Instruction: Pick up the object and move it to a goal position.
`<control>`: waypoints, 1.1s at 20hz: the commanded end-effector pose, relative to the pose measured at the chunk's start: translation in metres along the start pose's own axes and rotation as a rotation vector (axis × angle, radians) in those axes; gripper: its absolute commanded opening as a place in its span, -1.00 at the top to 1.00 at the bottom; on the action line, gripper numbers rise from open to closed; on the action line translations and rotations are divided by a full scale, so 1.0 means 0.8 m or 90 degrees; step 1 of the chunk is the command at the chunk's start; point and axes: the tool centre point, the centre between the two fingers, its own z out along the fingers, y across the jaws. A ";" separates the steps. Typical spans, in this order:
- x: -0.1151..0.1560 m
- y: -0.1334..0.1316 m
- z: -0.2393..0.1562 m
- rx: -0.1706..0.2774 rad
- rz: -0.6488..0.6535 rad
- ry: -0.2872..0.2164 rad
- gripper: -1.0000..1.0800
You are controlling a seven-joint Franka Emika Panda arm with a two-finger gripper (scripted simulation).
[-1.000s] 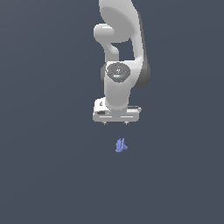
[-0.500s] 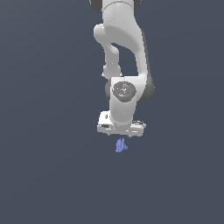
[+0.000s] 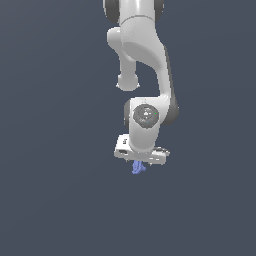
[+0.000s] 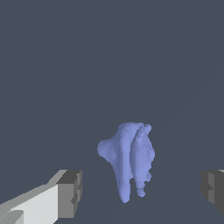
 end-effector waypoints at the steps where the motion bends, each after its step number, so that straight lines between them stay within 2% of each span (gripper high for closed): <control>1: 0.002 -0.001 0.001 0.000 0.003 0.001 -0.92; 6: 0.001 0.000 0.008 0.000 0.001 0.000 -0.92; 15: 0.000 -0.001 0.060 0.000 0.003 0.001 -0.92; 20: 0.002 -0.001 0.064 0.000 0.003 0.001 -0.92; 21: 0.002 -0.001 0.064 0.000 0.003 0.001 1.00; 22: 0.002 -0.001 0.064 0.000 0.003 0.001 1.00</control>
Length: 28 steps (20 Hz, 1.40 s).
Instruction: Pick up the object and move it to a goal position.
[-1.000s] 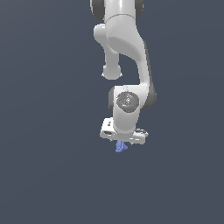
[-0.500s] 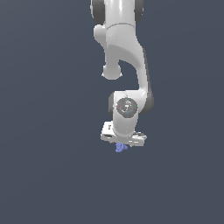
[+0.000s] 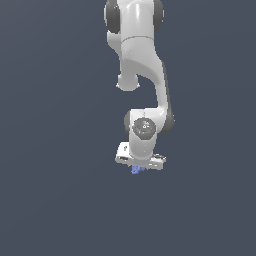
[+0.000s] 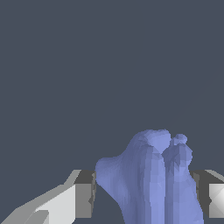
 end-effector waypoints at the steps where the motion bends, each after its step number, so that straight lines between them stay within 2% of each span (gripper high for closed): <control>1: 0.001 0.000 0.000 0.000 0.000 0.001 1.00; 14: 0.006 0.005 -0.010 0.000 0.000 0.001 1.00; 28: 0.054 0.053 -0.090 0.000 0.000 0.001 1.00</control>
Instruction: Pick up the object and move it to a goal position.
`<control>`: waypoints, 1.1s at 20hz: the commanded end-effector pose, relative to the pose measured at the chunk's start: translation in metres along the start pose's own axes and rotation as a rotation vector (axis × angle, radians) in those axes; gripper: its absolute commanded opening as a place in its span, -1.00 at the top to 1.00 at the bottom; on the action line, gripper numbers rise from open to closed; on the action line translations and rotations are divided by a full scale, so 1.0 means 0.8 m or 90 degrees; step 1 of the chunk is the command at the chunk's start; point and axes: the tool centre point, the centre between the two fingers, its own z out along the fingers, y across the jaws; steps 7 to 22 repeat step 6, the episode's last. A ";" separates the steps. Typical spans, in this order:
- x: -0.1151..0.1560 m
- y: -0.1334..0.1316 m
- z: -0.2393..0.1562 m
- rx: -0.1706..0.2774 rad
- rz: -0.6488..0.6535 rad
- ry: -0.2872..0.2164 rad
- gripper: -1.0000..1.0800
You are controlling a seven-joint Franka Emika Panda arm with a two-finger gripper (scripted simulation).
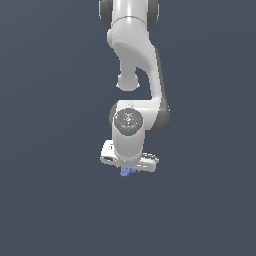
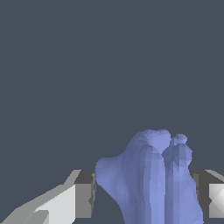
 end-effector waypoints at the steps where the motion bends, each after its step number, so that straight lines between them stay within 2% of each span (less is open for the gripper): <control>1: 0.006 0.005 -0.009 0.000 -0.001 -0.001 1.00; 22: 0.010 0.009 -0.015 0.000 -0.001 -0.001 1.00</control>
